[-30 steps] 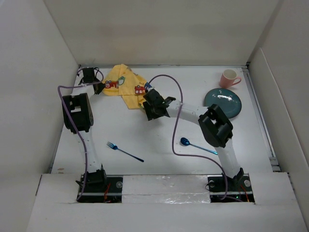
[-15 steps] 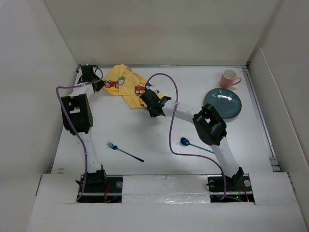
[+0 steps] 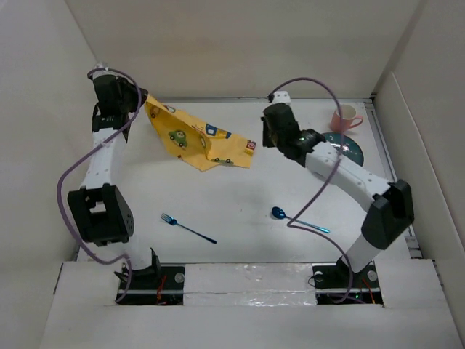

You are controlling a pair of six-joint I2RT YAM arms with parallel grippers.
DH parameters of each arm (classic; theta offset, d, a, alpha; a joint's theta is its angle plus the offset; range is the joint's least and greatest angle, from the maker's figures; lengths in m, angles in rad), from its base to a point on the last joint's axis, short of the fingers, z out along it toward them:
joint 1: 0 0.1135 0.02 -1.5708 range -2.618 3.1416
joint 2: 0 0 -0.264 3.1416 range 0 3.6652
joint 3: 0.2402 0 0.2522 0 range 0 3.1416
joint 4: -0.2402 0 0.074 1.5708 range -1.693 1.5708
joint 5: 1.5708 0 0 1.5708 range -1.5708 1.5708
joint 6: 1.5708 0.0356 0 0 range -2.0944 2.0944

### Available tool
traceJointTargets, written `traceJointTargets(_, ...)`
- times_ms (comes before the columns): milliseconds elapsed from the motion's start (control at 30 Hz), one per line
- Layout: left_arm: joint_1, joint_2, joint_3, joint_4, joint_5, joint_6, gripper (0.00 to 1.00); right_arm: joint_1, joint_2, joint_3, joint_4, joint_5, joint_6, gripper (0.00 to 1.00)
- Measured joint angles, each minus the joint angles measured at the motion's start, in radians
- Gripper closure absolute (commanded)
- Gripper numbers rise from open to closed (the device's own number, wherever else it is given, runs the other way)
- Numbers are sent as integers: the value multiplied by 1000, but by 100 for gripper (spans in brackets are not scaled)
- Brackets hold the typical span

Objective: Set the dinner table for one person

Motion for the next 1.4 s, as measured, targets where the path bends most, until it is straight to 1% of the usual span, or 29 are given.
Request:
traceJointTargets(67, -10, -84, -34, 18, 5, -6, 100, -29, -65, -28, 29, -53, 27, 55)
traceJointTargets(100, -14, -121, -54, 19, 7, -11, 100, -46, -98, -58, 57, -97, 50, 55)
traceJointTargets(133, -19, -158, -84, 32, 9, -17, 100, -53, -103, -83, 86, -134, 66, 43)
traceJointTargets(167, -23, -198, -122, 35, 12, -21, 100, -55, -95, -115, 117, -175, 93, 40)
traceJointTargets(200, -25, -225, -150, 31, 13, -25, 100, -56, -72, -141, 134, -209, 111, 37)
traceJointTargets(267, -21, -276, -222, 33, 12, -32, 100, -60, 10, -163, 143, -283, 144, 36)
traceJointTargets(400, 12, -352, -366, 8, 2, -43, 100, -64, 206, -152, 157, -363, 186, 35)
traceJointTargets(500, 24, -401, -450, -30, -13, -45, 100, -77, 321, -96, 154, -388, 211, 34)
traceJointTargets(667, 22, -457, -498, -37, -6, -47, 100, -103, 409, 46, 177, -381, 267, 34)
traceJointTargets(800, 22, -484, -502, -51, -6, -46, 100, -122, 468, 124, 183, -378, 321, 34)
traceJointTargets(933, 22, -499, -501, -60, -4, -39, 100, -122, 563, 249, 130, -338, 364, 34)
traceJointTargets(1033, 20, -503, -501, -65, 2, -39, 100, -105, 611, 337, 74, -278, 378, 34)
traceJointTargets(1100, 10, -506, -501, -65, 3, -38, 100, -90, 642, 402, 20, -238, 386, 40)
traceJointTargets(1133, 2, -508, -501, -65, 3, -38, 100, -80, 665, 443, -11, -218, 389, 46)
traceJointTargets(1167, -7, -510, -501, -66, 4, -38, 100, -72, 684, 476, -40, -202, 392, 48)
traceJointTargets(1267, -25, -525, -501, -70, 9, -34, 100, -52, 743, 588, -135, -138, 404, 60)
traceJointTargets(1300, -27, -533, -501, -74, 9, -29, 100, -47, 753, 609, -159, -123, 407, 72)
traceJointTargets(1333, -27, -542, -501, -79, 8, -23, 100, -45, 760, 624, -184, -110, 409, 76)
traceJointTargets(1400, -27, -560, -501, -91, 5, -4, 100, -39, 765, 639, -220, -91, 417, 80)
